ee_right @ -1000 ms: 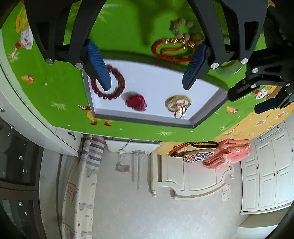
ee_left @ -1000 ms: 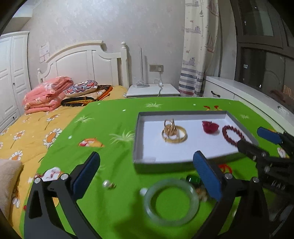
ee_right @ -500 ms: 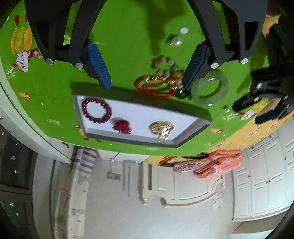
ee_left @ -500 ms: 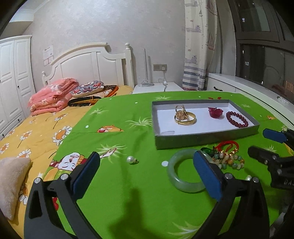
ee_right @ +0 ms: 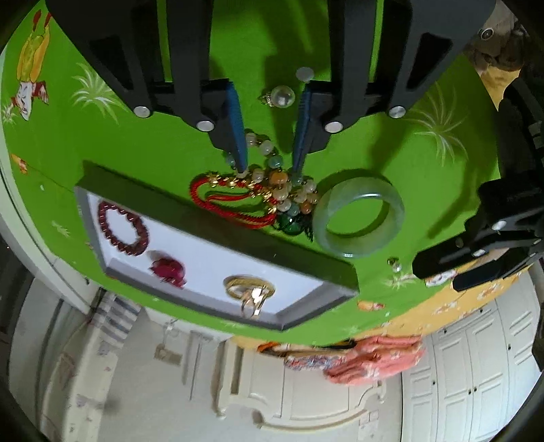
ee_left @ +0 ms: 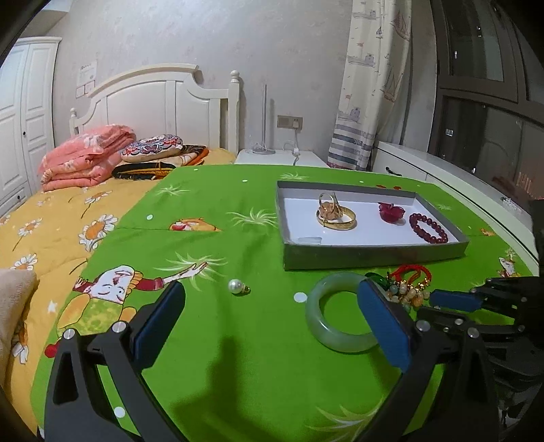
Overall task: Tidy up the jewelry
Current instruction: 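Withdraw both open grippers from the tray toward the remaining jewelry, then grasp the multicolour bead necklace with the right gripper and lift, then grasp the pale jade bangle with the left gripper while the right gripper holds the necklace up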
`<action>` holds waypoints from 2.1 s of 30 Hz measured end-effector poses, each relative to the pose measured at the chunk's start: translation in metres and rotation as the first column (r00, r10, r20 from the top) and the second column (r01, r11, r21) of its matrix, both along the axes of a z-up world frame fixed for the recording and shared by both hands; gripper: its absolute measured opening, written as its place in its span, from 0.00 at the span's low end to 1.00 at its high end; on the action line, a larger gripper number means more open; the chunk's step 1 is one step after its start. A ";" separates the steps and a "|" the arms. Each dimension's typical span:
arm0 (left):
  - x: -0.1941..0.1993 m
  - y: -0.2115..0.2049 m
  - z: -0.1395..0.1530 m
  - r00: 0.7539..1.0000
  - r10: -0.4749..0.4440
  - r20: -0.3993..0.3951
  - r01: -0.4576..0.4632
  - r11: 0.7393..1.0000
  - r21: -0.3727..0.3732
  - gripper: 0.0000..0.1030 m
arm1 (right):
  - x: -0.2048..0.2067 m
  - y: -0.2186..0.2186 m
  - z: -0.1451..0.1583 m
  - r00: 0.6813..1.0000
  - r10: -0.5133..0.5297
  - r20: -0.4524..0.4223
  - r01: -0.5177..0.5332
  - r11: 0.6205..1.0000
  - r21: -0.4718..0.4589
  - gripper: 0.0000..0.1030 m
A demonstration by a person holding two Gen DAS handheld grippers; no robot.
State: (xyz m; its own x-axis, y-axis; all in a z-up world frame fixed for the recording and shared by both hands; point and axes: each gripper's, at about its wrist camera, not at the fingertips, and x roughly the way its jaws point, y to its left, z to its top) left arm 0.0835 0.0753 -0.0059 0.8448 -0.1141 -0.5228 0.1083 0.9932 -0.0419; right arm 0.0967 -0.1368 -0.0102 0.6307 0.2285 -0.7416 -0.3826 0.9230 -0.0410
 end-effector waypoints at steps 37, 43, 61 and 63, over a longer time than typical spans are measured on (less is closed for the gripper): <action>-0.003 -0.068 -0.007 0.979 -0.193 -0.071 0.200 0.974 0.104 0.92 | -0.072 -0.076 0.073 0.929 -0.144 0.340 0.046 0.959 0.280 0.11; 0.016 -0.082 -0.016 0.967 -0.202 -0.156 0.221 0.968 0.116 0.69 | -0.081 -0.082 0.074 0.925 -0.148 0.351 0.050 0.960 0.275 0.11; 0.037 -0.097 -0.037 0.930 -0.238 -0.279 0.283 0.950 0.131 0.19 | -0.079 -0.076 0.064 0.936 -0.135 0.325 0.048 0.963 0.264 0.11; 0.034 -0.097 -0.037 0.934 -0.232 -0.272 0.276 0.951 0.137 0.15 | -0.079 -0.073 0.062 0.939 -0.131 0.319 0.045 0.964 0.263 0.11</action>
State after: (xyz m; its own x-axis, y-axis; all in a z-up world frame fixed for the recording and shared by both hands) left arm 0.1178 -0.0219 -0.0430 0.6386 -0.1979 -0.7436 0.3657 0.9283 0.0670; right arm 0.0173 -0.2103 0.0513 0.8558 0.3096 -0.4144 -0.3033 0.9493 0.0830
